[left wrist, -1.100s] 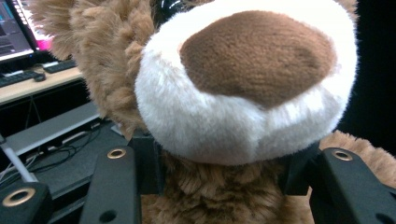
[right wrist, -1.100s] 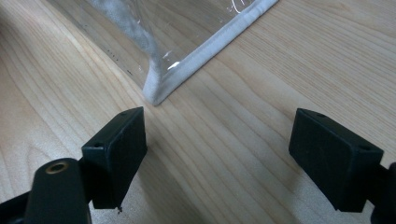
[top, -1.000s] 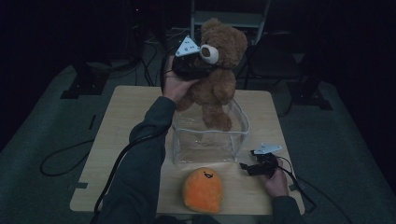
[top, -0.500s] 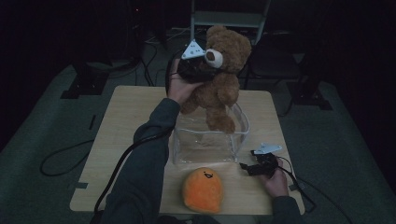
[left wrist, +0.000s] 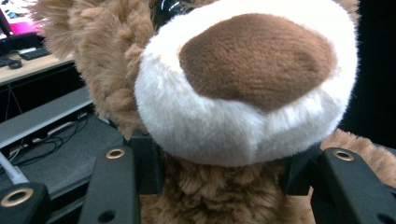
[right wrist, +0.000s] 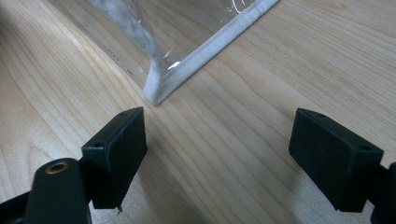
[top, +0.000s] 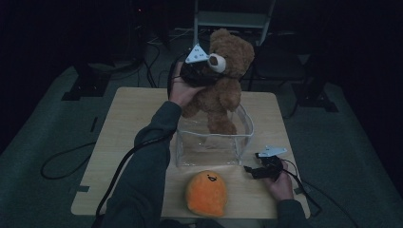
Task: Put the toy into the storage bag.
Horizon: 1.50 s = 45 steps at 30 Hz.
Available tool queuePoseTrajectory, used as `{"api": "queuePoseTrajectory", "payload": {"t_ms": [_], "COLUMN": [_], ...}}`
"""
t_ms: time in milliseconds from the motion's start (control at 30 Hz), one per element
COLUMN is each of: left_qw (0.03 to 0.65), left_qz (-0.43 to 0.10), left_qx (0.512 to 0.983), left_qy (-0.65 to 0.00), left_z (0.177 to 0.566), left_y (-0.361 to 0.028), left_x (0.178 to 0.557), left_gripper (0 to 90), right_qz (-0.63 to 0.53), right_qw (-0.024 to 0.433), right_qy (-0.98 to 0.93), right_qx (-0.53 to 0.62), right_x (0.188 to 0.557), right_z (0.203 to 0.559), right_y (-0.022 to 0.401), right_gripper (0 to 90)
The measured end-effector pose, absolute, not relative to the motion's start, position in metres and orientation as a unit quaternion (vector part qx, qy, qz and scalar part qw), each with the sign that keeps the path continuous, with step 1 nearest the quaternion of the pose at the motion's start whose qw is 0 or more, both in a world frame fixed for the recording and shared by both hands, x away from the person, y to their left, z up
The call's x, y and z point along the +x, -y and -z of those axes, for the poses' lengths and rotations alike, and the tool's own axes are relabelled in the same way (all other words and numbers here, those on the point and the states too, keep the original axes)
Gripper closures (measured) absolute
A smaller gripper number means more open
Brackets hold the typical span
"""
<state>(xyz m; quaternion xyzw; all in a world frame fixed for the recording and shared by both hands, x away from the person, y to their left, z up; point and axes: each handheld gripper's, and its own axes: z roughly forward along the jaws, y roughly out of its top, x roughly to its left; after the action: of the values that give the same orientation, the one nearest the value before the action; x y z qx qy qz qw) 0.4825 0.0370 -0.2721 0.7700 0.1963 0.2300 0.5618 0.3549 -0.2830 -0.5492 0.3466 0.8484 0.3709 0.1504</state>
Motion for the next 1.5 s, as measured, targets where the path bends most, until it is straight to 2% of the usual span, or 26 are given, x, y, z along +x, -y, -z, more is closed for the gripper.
{"api": "queuePoseTrajectory", "payload": {"t_ms": [1500], "left_qw": [0.567], "left_qz": [-0.187], "left_qx": [0.784], "left_qy": [-0.170], "left_z": [0.287], "left_y": [-0.018], "left_x": [0.476], "left_gripper": [45.8], "right_qz": [-0.371], "right_qw": [0.150], "right_qy": [-0.848], "right_qx": [0.347], "right_x": [0.355], "right_z": [0.549], "right_y": [0.283], "right_gripper": [18.3]}}
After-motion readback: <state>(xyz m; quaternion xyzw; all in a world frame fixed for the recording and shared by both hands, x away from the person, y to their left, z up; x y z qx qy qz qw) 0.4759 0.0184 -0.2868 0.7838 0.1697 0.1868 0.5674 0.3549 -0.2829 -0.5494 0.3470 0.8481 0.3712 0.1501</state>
